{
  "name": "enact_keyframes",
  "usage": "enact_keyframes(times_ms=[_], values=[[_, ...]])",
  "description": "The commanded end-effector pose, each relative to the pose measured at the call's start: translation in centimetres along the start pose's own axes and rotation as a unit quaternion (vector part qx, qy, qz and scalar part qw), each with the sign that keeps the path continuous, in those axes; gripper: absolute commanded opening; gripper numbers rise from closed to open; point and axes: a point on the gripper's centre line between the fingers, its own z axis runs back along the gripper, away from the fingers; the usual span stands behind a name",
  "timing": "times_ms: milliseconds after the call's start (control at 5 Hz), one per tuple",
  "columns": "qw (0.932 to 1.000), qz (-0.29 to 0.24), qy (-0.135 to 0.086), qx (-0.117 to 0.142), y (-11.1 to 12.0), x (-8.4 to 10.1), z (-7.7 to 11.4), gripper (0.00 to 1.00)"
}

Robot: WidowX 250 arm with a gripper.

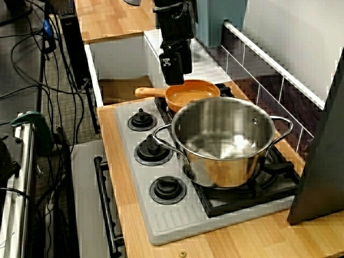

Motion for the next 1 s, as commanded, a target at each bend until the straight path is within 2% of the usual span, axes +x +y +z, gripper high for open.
enact_keyframes(times_ms=[0,400,800], values=[[0.9904,-0.137,0.015,-0.008,-1.4,-1.2,-0.6,1.00],[0.9898,-0.139,0.032,-0.006,-1.5,-1.8,-2.1,1.00],[0.9899,-0.133,0.048,0.008,-1.4,-2.5,-4.1,1.00]])
